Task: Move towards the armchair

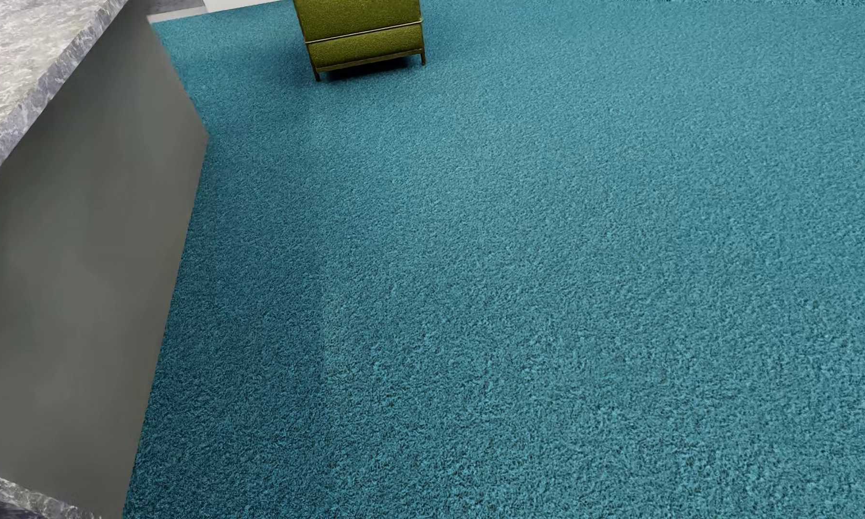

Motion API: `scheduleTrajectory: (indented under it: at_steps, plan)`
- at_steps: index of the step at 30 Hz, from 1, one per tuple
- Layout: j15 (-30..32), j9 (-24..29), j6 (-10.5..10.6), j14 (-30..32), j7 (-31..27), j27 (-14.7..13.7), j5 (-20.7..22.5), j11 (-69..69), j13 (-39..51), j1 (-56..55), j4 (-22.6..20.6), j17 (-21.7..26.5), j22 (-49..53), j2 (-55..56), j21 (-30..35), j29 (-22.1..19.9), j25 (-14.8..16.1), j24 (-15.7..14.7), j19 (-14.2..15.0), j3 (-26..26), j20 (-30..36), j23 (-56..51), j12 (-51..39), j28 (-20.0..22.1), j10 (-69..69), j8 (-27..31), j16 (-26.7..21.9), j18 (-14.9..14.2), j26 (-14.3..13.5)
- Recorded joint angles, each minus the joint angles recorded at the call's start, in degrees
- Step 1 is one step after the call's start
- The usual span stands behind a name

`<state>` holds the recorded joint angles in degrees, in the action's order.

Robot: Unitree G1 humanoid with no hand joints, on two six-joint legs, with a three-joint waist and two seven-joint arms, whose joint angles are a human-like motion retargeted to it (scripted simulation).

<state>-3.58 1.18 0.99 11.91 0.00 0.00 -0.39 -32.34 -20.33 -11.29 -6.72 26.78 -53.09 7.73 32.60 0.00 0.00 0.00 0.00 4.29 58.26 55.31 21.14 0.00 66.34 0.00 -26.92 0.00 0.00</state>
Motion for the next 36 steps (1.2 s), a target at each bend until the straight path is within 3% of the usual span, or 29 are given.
scheduleTrajectory:
  at_steps: [1, 2, 4, 6, 8, 9, 11, 12, 14, 15, 16, 18, 20, 22, 24, 25, 26, 28, 30, 31, 32, 34, 36]
  plan:
    - [-0.7, 0.0, -1.3, -4.1, 0.0, 0.0, -0.7, 1.4, 0.6, -5.3, -0.8, -0.8, 1.5, -2.8, 0.0, 0.0, 0.0, 0.0, 0.0, -2.2, -5.8, -0.8, -0.2, 0.0, 3.7, 0.0, -0.1, 0.0, 0.0]
    - [-1.3, -0.5, -2.5, -3.9, 0.0, 0.0, -1.4, 2.8, 0.9, -9.8, -2.2, -1.4, 3.2, -5.6, -0.8, 0.0, 0.0, 0.0, 0.0, -3.9, -11.0, -1.6, -0.3, 0.0, 2.5, 0.0, -0.2, 0.0, 0.0]
    - [-2.3, 1.5, -3.8, 2.5, 0.0, 0.0, -0.8, 5.3, 1.2, -12.1, -3.4, -1.8, 7.8, -13.3, -3.9, 0.0, 0.0, 0.0, 0.0, -7.0, -19.7, -3.9, 0.2, 0.0, -12.5, 0.0, 1.0, 0.0, 0.0]
    - [-3.4, 3.3, -4.0, 4.9, 0.0, 0.0, 0.0, 5.8, 2.0, -10.5, -3.9, -1.2, 10.4, -18.7, -6.3, 0.0, 0.0, 0.0, 0.0, -9.7, -22.1, -5.1, 0.1, 0.0, -32.4, 0.0, 2.5, 0.0, 0.0]
    - [-4.3, 4.0, -3.6, -9.2, 0.0, 0.0, 2.0, 6.1, 2.1, -9.0, -1.9, -0.6, 11.6, -23.5, -7.8, 0.0, 0.0, 0.0, 0.0, -10.6, -21.3, -6.2, 0.8, 0.0, -42.9, 0.0, 2.8, 0.0, 0.0]
    - [-4.6, 3.9, -3.8, -10.8, 0.0, 0.0, 2.4, 6.0, 1.7, -10.3, -1.4, -0.6, 10.7, -25.3, -8.6, 0.0, 0.0, 0.0, 0.0, -10.3, -20.0, -6.8, 0.9, 0.0, -42.6, 0.0, 2.7, 0.0, 0.0]
    - [-3.0, 2.6, -5.8, 3.6, 0.0, 0.0, 0.4, 4.4, -1.1, -12.8, -2.6, -1.1, 5.9, -27.5, -10.5, 0.0, 0.0, 0.0, 0.0, -10.9, -15.7, -7.5, 0.6, 0.0, -40.1, 0.0, 2.7, 0.0, 0.0]
    - [0.6, 1.3, -7.3, 6.7, 0.0, 0.0, -1.5, 2.3, -3.2, -13.6, -3.5, -1.7, 3.1, -27.4, -10.5, 0.0, 0.0, 0.0, 0.0, -11.0, -12.9, -7.2, 0.9, 0.0, -38.0, 0.0, 2.4, 0.0, 0.0]
    - [15.5, -0.6, -10.1, 1.8, 0.0, 0.0, -6.6, -11.3, -6.1, -9.3, -4.6, -2.7, -1.7, -21.1, -6.9, 0.0, 0.0, 0.0, 0.0, -8.7, -5.7, -4.1, 2.3, 0.0, -36.7, 0.0, 1.3, 0.0, 0.0]
    - [21.1, -2.7, -11.8, -0.7, 0.0, 0.0, -10.2, -22.7, -5.8, -8.8, -6.8, -2.7, -3.1, -11.0, -4.0, 0.0, 0.0, 0.0, 0.0, -6.1, -0.6, -2.7, 1.0, 0.0, -37.8, 0.0, 0.8, 0.0, 0.0]
    - [18.1, -3.1, -11.8, -3.6, 0.0, 0.0, -10.6, -32.1, -5.8, -6.1, -7.5, -2.8, -3.8, -3.6, -1.8, 0.0, 0.0, 0.0, 0.0, -3.2, 3.4, -1.2, -0.6, 0.0, -38.7, 0.0, 0.3, 0.0, 0.0]
    - [5.6, -0.2, -9.8, -13.1, 0.0, 0.0, -10.8, -41.1, -7.1, 5.3, -7.0, -2.6, -3.9, 3.3, 2.8, 0.0, 0.0, 0.0, 0.0, 0.8, 7.3, 1.0, -5.0, 0.0, -41.4, 0.0, -0.4, 0.0, 0.0]
    - [-2.5, 3.0, -7.1, -23.2, 0.0, 0.0, -7.7, -34.8, -8.5, 17.3, -3.9, -2.9, -0.3, 6.4, 8.2, 0.0, 0.0, 0.0, 0.0, 3.0, -3.2, 3.7, -6.7, 0.0, -42.3, 0.0, -1.5, 0.0, 0.0]
    - [-0.2, 4.5, -5.5, -25.7, 0.0, 0.0, -5.5, -18.7, -8.0, 22.8, -2.5, -3.5, 6.0, 9.3, 11.9, 0.0, 0.0, 0.0, 0.0, 4.9, -16.9, 4.8, -8.6, 0.0, -43.0, 0.0, -1.8, 0.0, 0.0]
    - [10.5, 4.9, -5.2, -26.2, 0.0, 0.0, -4.4, -0.5, -7.9, 26.8, -2.2, -3.9, 12.8, 9.6, 10.3, 0.0, 0.0, 0.0, 0.0, 5.3, -25.5, 3.0, -10.8, 0.0, -43.1, 0.0, -2.2, 0.0, 0.0]
    - [12.8, 5.3, -4.9, -25.9, 0.0, 0.0, -4.2, 5.2, -7.9, 29.4, -1.7, -4.0, 15.6, 8.5, 8.5, 0.0, 0.0, 0.0, 0.0, 5.4, -27.4, 1.7, -11.5, 0.0, -43.2, 0.0, -2.3, 0.0, 0.0]
    - [11.3, 6.0, -4.4, -25.2, 0.0, 0.0, -4.0, 5.7, -7.6, 32.3, -1.0, -3.7, 17.8, 7.9, 7.1, 0.0, 0.0, 0.0, 0.0, 5.2, -28.2, 0.6, -11.8, 0.0, -43.5, 0.0, -2.3, 0.0, 0.0]
    - [12.7, 5.2, -3.5, -21.2, 0.0, 0.0, -3.4, 0.4, -5.7, 35.6, 0.6, -2.8, 19.5, 9.6, 4.5, 0.0, 0.0, 0.0, 0.0, 5.3, -28.0, 0.1, -10.0, 0.0, -44.0, 0.0, -1.7, 0.0, 0.0]
    - [9.7, 4.2, -1.2, -7.8, 0.0, 0.0, -1.8, -3.8, -3.4, 34.7, 3.6, -1.5, 13.7, 7.3, 1.8, 0.0, 0.0, 0.0, 0.0, 6.2, -22.8, 1.7, -7.4, 0.0, -39.9, 0.0, 0.6, 0.0, 0.0]
    - [7.0, 3.6, -0.5, 0.8, 0.0, 0.0, -1.2, -3.3, -2.1, 28.7, 4.5, -1.2, 9.3, 4.6, -0.5, 0.0, 0.0, 0.0, 0.0, 6.6, -17.4, 2.3, -7.2, 0.0, -31.4, 0.0, 1.8, 0.0, 0.0]
    - [4.9, 2.5, 0.1, 5.4, 0.0, 0.0, -0.7, -2.4, -0.8, 19.5, 4.5, -1.0, 6.1, 3.5, -3.0, 0.0, 0.0, 0.0, 0.0, 5.8, -11.8, 1.8, -7.5, 0.0, -19.9, 0.0, 2.3, 0.0, 0.0]
    - [3.0, 2.1, -0.3, 5.9, 0.0, 0.0, 0.4, 0.8, 1.3, 4.8, 3.4, -0.2, 4.3, -0.8, -5.9, 0.0, 0.0, 0.0, 0.0, -0.2, -6.4, -1.5, -5.5, 0.0, -3.5, 0.0, 1.9, 0.0, 0.0]
    - [4.0, 2.1, -1.8, 5.0, 0.0, 0.0, 0.1, 5.3, 2.6, -3.8, 1.7, 0.4, 4.3, -8.5, -9.7, 0.0, 0.0, 0.0, 0.0, -4.6, -4.8, -5.1, -0.8, 0.0, -5.9, 0.0, 1.0, 0.0, 0.0]
